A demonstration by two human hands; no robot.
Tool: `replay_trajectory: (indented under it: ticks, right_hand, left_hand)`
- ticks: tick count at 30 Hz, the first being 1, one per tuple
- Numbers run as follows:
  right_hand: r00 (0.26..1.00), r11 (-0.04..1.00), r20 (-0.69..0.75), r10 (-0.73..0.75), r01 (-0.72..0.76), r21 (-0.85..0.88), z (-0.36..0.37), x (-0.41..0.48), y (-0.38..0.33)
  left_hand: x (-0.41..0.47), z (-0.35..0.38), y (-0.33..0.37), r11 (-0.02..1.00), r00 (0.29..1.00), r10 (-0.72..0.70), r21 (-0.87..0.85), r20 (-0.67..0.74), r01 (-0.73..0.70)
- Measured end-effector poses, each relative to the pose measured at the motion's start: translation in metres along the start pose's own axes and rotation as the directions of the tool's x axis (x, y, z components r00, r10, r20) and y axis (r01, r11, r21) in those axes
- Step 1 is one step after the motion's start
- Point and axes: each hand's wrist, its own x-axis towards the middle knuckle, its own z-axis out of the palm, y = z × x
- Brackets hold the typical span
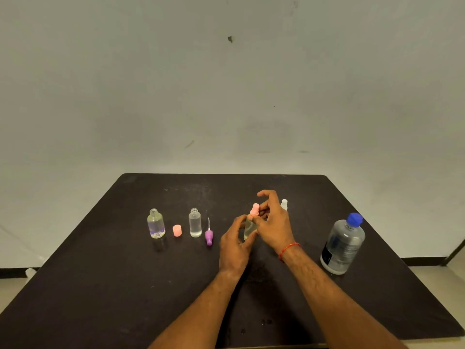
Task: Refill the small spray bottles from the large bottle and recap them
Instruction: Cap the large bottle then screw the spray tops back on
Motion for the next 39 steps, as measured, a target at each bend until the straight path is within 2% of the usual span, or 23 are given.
replay_trajectory:
  ticks: [4,14,21,29,31,36,39]
  right_hand:
    - [0.997,0.998,0.081,0.014,-0.019,0.067,-0.005,0.001,0.005]
    - [0.999,1.0,-0.03,0.013,-0.013,-0.006,0.002,-0.002,0.0]
    - [0.996,0.997,0.086,0.026,-0.033,0.076,-0.005,0.003,0.005]
    - [1.0,0.996,-0.03,0.008,-0.006,0.09,-0.003,0.005,0.007]
    - [1.0,0.993,-0.012,0.025,-0.023,0.113,-0.005,0.005,0.006]
    - [0.986,0.988,0.157,0.051,-0.073,0.138,-0.012,0.01,0.012]
    - [0.99,0.972,0.092,0.104,-0.121,0.199,-0.011,0.006,0.013]
  left_hand:
    - [0.001,0.0,-0.002,1.0,1.0,0.007,-0.003,-0.013,-0.007]
    - [0.0,0.0,-0.001,1.0,1.0,0.015,0.011,0.012,-0.015]
    - [0.0,0.0,-0.001,0.999,0.999,0.04,0.005,-0.016,-0.04]
    - [-0.001,0.001,-0.001,0.999,0.999,0.049,0.011,0.016,-0.049]
    - [-0.001,0.001,-0.001,0.999,0.999,0.051,0.017,0.001,-0.051]
    - [0.0,0.002,0.0,0.999,0.998,0.05,0.015,-0.026,-0.05]
    - [-0.001,0.003,0.001,0.998,0.999,0.052,0.024,-0.006,-0.052]
